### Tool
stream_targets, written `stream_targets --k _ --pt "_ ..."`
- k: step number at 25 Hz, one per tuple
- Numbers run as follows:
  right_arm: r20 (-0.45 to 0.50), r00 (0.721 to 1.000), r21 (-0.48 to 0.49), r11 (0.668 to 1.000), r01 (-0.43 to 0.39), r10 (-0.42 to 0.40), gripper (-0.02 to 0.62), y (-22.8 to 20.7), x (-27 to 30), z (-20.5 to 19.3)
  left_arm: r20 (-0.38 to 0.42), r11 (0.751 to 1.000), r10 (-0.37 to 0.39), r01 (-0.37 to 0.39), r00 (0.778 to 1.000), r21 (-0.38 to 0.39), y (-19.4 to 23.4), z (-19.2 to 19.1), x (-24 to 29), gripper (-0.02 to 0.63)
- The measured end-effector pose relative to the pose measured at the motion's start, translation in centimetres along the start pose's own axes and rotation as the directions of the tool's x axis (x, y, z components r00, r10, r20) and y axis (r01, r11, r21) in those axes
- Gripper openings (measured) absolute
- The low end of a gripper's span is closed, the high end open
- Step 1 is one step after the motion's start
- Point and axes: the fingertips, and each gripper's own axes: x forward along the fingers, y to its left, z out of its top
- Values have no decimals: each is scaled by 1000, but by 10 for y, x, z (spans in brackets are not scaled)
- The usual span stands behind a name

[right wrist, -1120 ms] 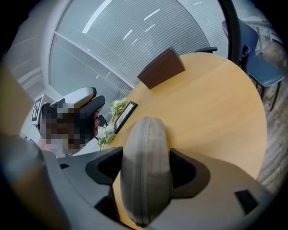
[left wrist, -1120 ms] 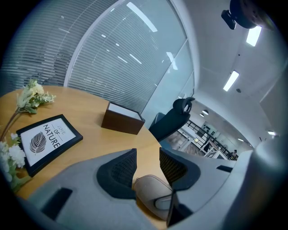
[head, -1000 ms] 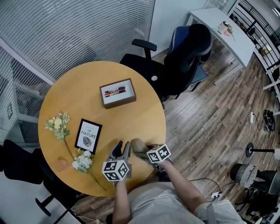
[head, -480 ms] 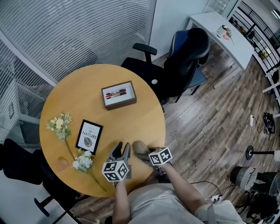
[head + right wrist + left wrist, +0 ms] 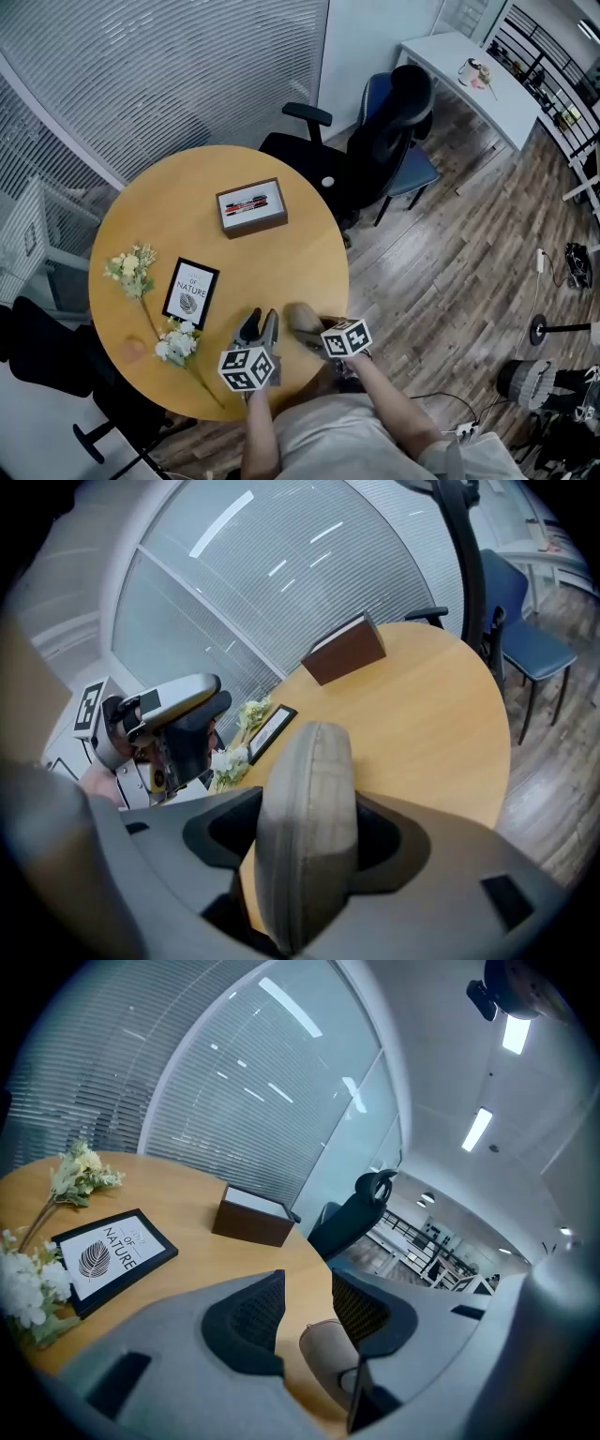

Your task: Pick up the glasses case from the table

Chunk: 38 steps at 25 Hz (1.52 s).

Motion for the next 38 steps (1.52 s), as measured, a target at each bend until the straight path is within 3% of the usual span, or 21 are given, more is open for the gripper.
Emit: stream_targets --k 13,38 --pt "112 993 -48 999 -23 28 275 20 -55 6 23 1000 17 -17 1000 22 -42 -17 -26 152" --pt "299 952 -146 989 -18 62 275 28 -166 -1 84 995 87 -91 993 50 -123 -59 -71 152"
